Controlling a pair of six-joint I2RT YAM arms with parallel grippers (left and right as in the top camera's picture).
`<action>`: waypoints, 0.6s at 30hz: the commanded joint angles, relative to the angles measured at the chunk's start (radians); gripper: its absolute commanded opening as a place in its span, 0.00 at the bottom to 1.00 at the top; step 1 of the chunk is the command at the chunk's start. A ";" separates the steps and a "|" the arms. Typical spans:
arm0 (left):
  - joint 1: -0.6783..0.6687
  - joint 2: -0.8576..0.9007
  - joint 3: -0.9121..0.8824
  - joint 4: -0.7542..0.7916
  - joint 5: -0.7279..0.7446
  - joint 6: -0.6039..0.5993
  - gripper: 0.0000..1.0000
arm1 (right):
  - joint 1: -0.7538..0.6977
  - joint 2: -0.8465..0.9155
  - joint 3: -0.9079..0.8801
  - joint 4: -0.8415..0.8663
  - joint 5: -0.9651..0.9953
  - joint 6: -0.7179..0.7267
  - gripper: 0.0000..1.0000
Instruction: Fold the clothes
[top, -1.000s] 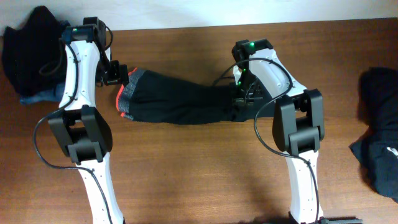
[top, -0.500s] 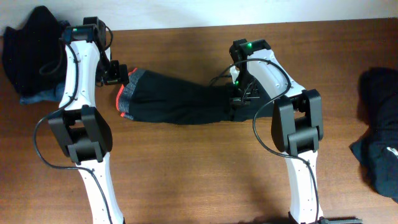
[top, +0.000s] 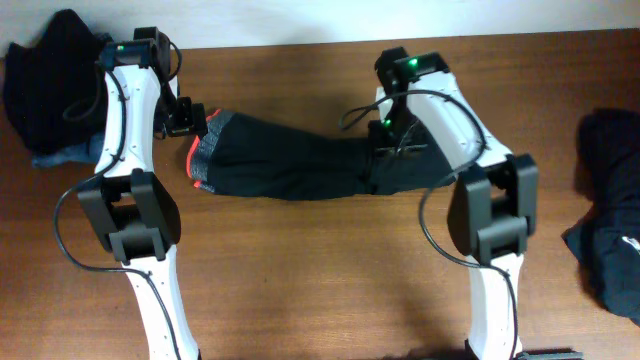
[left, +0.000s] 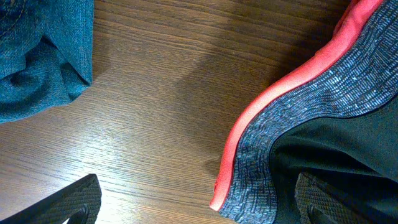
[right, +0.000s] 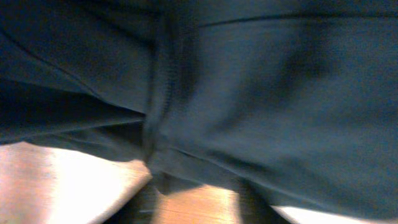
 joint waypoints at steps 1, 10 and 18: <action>0.003 -0.028 -0.008 0.000 0.010 -0.009 0.99 | -0.066 -0.052 0.015 -0.012 0.102 -0.006 0.87; 0.003 -0.028 -0.008 0.003 0.010 -0.009 0.99 | -0.222 -0.050 0.006 -0.027 0.033 -0.108 0.99; 0.003 -0.028 -0.008 0.003 0.010 -0.009 0.99 | -0.269 -0.048 -0.068 0.024 -0.007 -0.239 0.99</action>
